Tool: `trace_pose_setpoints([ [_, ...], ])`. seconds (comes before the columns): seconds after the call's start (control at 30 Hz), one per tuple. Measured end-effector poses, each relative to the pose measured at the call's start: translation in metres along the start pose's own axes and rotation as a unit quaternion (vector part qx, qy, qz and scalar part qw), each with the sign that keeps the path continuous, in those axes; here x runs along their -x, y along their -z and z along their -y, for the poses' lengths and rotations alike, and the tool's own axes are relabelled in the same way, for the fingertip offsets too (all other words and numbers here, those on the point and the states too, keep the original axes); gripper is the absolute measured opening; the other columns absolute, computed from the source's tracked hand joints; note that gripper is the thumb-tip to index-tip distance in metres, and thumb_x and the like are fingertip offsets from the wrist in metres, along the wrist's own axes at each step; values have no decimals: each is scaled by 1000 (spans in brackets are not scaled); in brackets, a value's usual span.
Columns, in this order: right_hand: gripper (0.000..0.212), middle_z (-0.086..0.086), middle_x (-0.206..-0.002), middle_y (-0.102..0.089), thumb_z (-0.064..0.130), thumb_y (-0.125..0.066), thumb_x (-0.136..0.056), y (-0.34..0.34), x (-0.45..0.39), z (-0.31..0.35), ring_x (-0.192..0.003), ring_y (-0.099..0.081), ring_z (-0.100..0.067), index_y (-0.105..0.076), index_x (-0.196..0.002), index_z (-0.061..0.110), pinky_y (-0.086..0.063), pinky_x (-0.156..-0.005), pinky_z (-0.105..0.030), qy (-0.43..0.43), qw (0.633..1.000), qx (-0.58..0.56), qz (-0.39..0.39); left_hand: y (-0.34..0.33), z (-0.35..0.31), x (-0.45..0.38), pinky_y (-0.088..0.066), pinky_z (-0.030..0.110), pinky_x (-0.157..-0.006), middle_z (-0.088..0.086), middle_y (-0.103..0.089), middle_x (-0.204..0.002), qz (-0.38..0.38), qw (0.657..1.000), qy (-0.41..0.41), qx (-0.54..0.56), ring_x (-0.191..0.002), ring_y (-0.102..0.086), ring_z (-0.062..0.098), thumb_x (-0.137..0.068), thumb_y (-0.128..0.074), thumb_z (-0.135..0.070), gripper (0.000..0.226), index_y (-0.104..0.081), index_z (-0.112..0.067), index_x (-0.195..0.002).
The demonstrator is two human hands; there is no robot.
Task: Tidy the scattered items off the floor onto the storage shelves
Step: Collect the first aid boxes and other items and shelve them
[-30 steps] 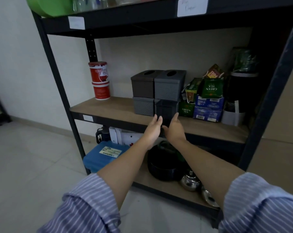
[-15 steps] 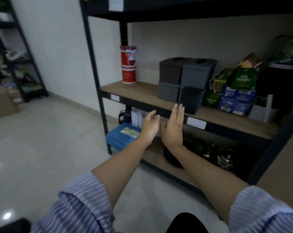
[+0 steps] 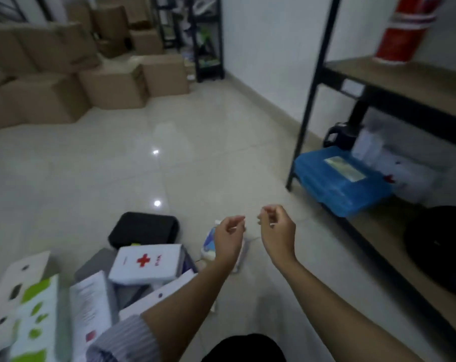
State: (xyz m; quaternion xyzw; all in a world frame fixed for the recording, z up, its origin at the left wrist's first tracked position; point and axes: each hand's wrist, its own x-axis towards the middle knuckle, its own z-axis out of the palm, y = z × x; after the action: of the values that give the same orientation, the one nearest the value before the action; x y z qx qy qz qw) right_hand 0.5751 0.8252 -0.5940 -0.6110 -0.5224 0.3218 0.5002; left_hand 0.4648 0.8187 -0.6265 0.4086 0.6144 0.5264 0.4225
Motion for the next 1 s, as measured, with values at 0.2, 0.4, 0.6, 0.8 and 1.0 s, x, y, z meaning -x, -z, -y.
trace_pose_setpoints([
  [0.2, 19, 0, -72, -68, 13, -57, -95, -115, 51, -58, -69, -65, -17, -62, -76, 17, -45, -59, -17, -76, 991, -29, 107, 96, 86, 4, -57, 42, -86, 0, -74, -95, -85, 993, 42, -63, -88, -70, 14, -95, -60, -15, 14, -71, -20, -102],
  [0.4, 21, 0, -79, -70, 19, -54, -98, -192, 126, -91, -76, -68, -17, -60, -78, 22, -52, -62, -27, -168, 968, -74, 169, 180, 158, 43, -57, 40, -86, -6, -73, -100, -196, 974, 19, -112, -93, -67, 8, -94, -61, -12, 23, -68, -35, -96],
  [0.6, 21, -5, -78, -69, 13, -52, -98, -215, 189, -119, -69, -61, -11, -66, -84, 6, -38, -55, -15, -243, 961, -75, 112, 224, 205, 54, -45, 26, -95, -15, -59, -116, -146, 953, 4, -264, -106, -56, 5, -71, -71, -51, 53, -60, -27, -118],
  [0.8, 20, -12, -91, -72, 23, -57, -95, -207, 232, -165, -86, -67, -30, -70, -92, 8, -53, -71, -35, -314, 937, 8, 150, 233, 225, 51, -47, 34, -99, -10, -61, -123, -12, 880, -5, -476, -114, -56, 8, -61, -70, -71, 78, -52, -31, -125],
  [1.0, 45, -17, -72, -65, 48, -54, -95, -193, 225, -181, -62, -59, -27, -65, -86, 6, -48, -59, -37, -414, 880, -32, 232, 232, 212, 53, -40, 32, -100, -1, -50, -129, 69, 813, 44, -576, -116, -46, 16, -61, -74, -71, 90, -43, -25, -133],
])
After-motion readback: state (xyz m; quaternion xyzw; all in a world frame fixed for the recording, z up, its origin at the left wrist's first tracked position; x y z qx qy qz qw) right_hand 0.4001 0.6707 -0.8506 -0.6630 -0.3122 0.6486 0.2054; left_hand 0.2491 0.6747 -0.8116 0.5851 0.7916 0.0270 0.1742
